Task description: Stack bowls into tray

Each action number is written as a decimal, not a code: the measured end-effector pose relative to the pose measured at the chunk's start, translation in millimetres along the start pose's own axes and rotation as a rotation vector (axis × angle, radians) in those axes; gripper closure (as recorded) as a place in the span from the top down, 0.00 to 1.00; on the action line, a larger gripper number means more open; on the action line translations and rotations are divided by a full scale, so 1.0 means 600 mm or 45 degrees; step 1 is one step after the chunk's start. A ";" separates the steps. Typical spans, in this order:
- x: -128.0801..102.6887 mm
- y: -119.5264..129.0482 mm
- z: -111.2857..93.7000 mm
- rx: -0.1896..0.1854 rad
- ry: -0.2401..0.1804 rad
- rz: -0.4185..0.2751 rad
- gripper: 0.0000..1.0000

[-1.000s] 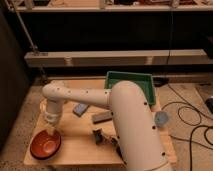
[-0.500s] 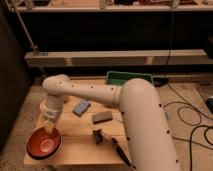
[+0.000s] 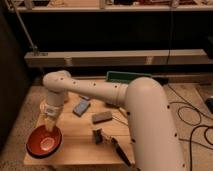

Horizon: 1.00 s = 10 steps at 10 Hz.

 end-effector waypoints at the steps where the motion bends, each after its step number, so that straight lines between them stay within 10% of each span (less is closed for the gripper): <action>1: 0.002 -0.001 0.001 0.001 0.009 0.000 0.00; 5: -0.061 0.026 -0.048 -0.139 0.257 0.301 0.00; 10: -0.244 0.023 -0.168 -0.329 0.561 0.696 0.00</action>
